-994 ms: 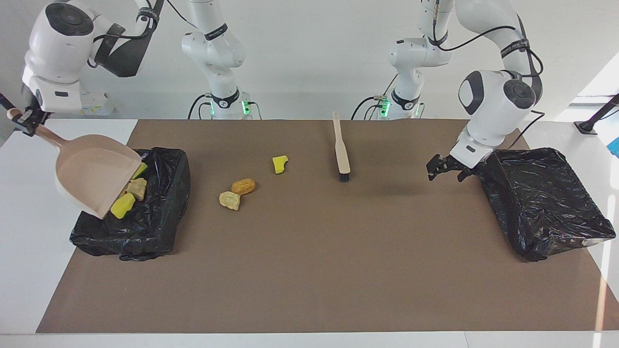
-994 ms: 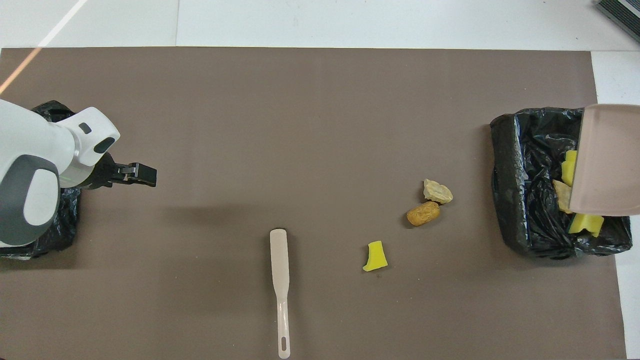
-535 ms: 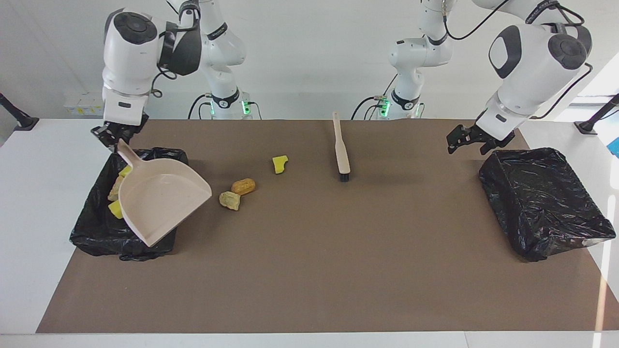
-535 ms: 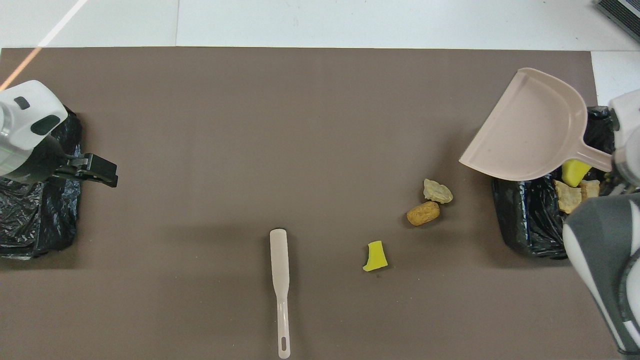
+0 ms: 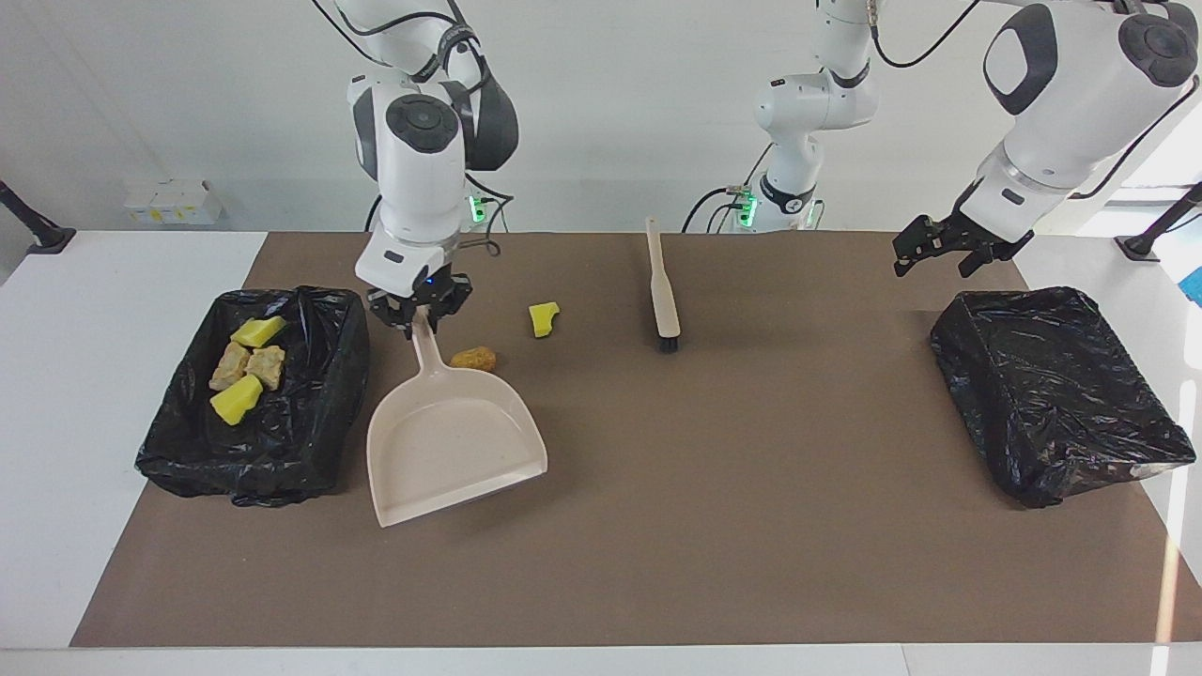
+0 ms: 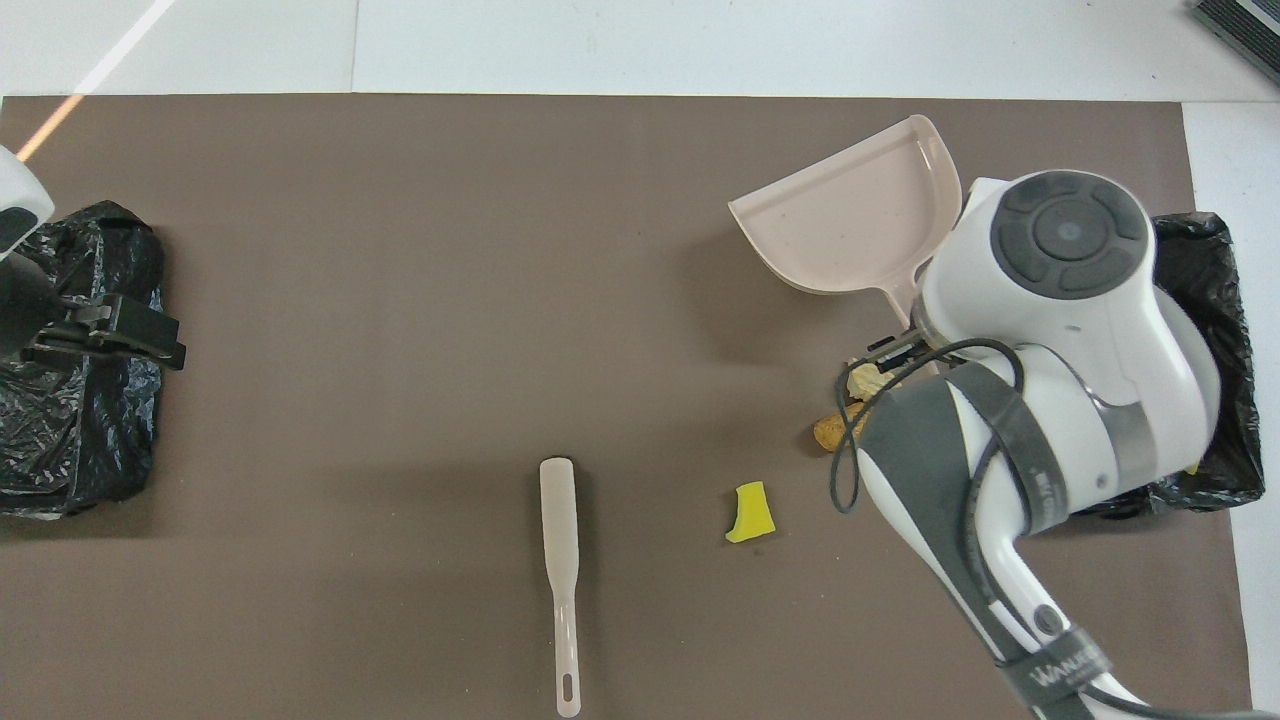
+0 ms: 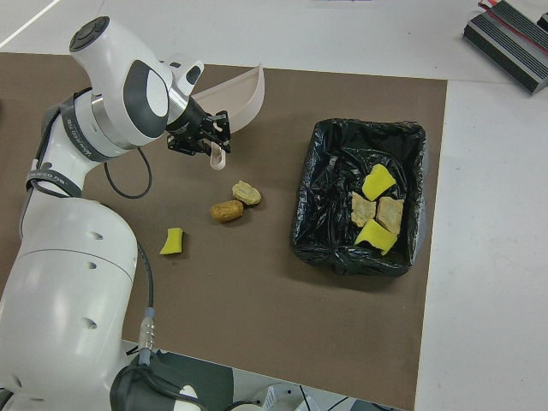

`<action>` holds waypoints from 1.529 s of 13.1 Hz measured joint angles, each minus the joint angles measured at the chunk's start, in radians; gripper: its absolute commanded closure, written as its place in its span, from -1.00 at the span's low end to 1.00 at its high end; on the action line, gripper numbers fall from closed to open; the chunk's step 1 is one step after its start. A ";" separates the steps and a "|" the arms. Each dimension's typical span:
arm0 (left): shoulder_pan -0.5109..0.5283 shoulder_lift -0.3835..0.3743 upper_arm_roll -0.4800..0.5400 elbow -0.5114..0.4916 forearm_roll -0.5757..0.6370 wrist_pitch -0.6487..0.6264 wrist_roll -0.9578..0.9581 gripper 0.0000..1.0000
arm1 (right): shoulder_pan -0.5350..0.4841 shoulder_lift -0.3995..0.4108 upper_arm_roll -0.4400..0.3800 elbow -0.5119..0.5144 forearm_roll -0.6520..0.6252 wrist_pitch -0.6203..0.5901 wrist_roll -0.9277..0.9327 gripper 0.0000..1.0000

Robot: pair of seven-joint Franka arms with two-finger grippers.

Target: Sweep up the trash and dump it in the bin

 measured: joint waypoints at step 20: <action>-0.045 -0.050 -0.013 0.021 0.057 0.098 0.002 -1.00 | 0.470 0.522 -0.006 0.486 0.196 0.057 0.708 1.00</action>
